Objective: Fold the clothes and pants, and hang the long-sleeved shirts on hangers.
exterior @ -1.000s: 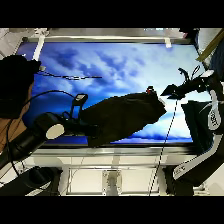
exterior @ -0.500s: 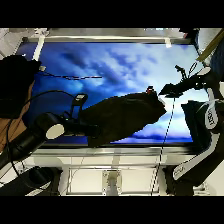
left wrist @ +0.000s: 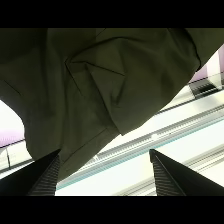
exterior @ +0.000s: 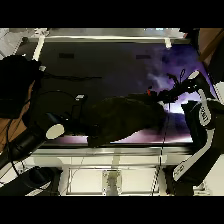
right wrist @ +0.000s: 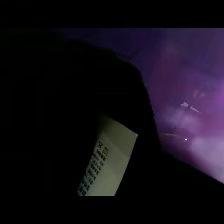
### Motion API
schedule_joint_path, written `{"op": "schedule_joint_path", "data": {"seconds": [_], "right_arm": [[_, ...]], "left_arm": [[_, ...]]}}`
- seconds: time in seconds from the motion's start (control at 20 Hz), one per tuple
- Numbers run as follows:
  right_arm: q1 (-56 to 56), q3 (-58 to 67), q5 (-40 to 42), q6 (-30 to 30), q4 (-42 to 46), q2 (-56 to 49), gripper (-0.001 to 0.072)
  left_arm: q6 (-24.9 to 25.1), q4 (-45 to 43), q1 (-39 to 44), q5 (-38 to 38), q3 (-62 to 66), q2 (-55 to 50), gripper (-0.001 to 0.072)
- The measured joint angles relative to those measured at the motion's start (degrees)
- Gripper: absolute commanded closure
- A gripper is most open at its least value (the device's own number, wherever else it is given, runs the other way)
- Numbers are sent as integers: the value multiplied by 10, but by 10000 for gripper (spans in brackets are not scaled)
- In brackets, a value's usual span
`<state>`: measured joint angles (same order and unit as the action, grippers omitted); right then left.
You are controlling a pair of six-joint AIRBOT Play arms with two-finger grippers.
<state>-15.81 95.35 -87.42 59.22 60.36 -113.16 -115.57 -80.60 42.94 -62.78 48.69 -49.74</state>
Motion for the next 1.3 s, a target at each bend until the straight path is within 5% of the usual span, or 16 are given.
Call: {"op": "schedule_joint_path", "data": {"seconds": [0.1, 0.2, 0.4, 0.75, 0.8, 0.9, 1.3], "right_arm": [[5, 0, -7, 0, -1, -6, 116], [16, 0, -13, 0, -2, -12, 269], [39, 0, -8, -11, 2, -20, 687], [48, 5, 1, -31, -2, -7, 686], [45, 12, 2, -31, -5, 1, 621], [36, 34, 2, -21, -7, 13, 56], [8, 64, 1, 62, -6, -4, 39]], "left_arm": [[-1, 0, 0, 0, 0, 0, 75], [-2, 0, 0, 0, 0, 0, 75], [-2, 0, 0, 0, 0, 0, 75], [-2, 0, 0, 0, 0, 0, 75], [-2, 0, 0, 0, 0, 0, 75], [-2, 0, 0, 0, 0, 0, 75], [-2, 0, 0, 0, 0, 0, 75]]}}
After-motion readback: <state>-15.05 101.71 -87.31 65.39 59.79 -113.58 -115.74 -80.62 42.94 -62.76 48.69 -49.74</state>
